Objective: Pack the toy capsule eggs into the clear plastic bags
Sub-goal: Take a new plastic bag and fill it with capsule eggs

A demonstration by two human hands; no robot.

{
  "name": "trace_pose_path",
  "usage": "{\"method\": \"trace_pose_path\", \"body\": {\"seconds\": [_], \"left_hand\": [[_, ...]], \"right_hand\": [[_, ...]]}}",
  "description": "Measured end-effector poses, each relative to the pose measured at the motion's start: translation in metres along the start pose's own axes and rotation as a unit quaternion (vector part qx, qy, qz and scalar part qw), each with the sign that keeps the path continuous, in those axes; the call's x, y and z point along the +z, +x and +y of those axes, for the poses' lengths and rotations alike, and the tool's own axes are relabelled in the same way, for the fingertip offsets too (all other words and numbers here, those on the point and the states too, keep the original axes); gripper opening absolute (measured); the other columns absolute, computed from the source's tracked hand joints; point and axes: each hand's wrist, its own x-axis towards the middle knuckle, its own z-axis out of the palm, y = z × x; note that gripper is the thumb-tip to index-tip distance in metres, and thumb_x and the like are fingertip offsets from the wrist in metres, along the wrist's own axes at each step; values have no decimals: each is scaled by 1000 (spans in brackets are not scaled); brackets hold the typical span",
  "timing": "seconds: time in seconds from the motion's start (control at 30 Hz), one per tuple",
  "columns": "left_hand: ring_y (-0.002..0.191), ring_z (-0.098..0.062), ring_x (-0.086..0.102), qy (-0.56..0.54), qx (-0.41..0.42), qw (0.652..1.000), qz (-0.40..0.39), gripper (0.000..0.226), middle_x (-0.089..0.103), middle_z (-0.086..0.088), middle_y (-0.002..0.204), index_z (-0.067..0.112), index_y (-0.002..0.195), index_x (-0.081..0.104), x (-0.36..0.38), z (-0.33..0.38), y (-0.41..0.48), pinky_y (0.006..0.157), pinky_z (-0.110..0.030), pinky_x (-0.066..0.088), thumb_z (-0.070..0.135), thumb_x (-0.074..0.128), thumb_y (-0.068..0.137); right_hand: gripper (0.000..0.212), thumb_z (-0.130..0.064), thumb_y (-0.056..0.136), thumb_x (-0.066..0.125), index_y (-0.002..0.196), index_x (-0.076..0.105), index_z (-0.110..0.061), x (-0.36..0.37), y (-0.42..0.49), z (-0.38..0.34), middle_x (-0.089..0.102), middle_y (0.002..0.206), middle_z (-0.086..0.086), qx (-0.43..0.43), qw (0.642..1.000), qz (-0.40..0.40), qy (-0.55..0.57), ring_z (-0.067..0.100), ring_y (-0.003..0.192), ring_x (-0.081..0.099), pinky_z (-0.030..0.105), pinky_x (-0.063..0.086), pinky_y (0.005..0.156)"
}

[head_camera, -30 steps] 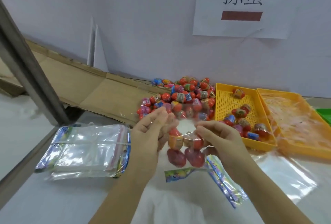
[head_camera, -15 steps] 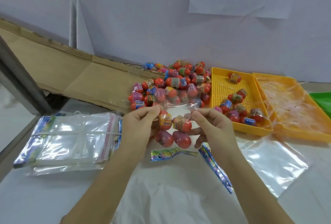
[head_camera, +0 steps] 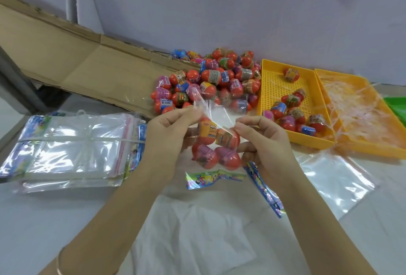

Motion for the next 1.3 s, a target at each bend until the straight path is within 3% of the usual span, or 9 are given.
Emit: {"method": "trace_pose_path", "body": {"seconds": [0.1,0.27,0.37,0.5,0.7,0.97,1.1,1.2,1.3], "left_hand": [[63,-12,67,-5,3,1000,10,19,75,-1,80,14,83,77,-3,1,2,67,-33,54,4,63,89],[64,-15,71,-30,6,999,10,17,76,-5,81,12,87,75,-3,0,2,54,-22,55,1,63,89],[63,-9,69,-36,14,999,-14,20,76,-2,80,15,90,75,-4,1,2,55,-19,54,1,60,91],[59,-1,65,-47,-22,995,-85,28,78,1,86,18,103,69,0,2,2,57,-16,54,-1,49,96],[72,-8,67,-55,13,985,-162,53,76,-3,98,22,71,76,-2,6,-1,59,-21,54,-7,39,94],[100,-13,68,-89,37,967,-236,33,73,0,108,23,68,73,-6,9,-2,66,-27,56,5,48,82],[104,-12,67,-51,60,970,-231,40,73,3,109,25,71,74,-7,9,-3,66,-25,55,1,47,86],[88,-11,69,-47,49,981,-182,38,74,1,104,26,89,76,-5,7,-3,61,-24,55,1,48,93],[69,-11,70,-52,-29,993,-101,28,77,-1,87,22,99,72,1,7,-3,52,-24,55,6,50,96]], "right_hand": [[9,-4,85,66,82,65,-13,-2,0,-3,71,73,6,-8,1000,-2,-4,18,47,65,20,39,32],[12,-1,84,65,85,66,-13,-7,1,-7,67,66,5,-23,999,-3,34,14,41,57,21,40,34],[19,1,85,61,91,69,-15,-8,2,-5,64,61,-2,-38,998,-20,46,8,42,55,19,45,40],[17,-7,74,65,76,74,-21,-8,4,-4,64,65,-3,-33,997,-24,73,7,44,54,18,46,44],[18,-7,74,63,72,70,-23,-9,2,-5,67,68,-2,-10,993,-52,104,9,45,55,17,44,43],[30,-3,83,54,69,70,-23,-8,1,-7,69,70,-1,-6,983,-92,161,9,51,64,18,49,41],[26,-4,84,56,71,70,-21,-8,3,-5,70,73,-1,-18,985,-95,143,10,56,65,21,51,44],[29,5,89,55,76,68,-18,-8,4,-3,70,75,0,-49,995,-59,58,11,55,65,21,51,44],[29,6,90,56,78,68,-18,-6,5,0,69,73,0,-38,997,-36,58,12,51,63,21,50,42]]}}
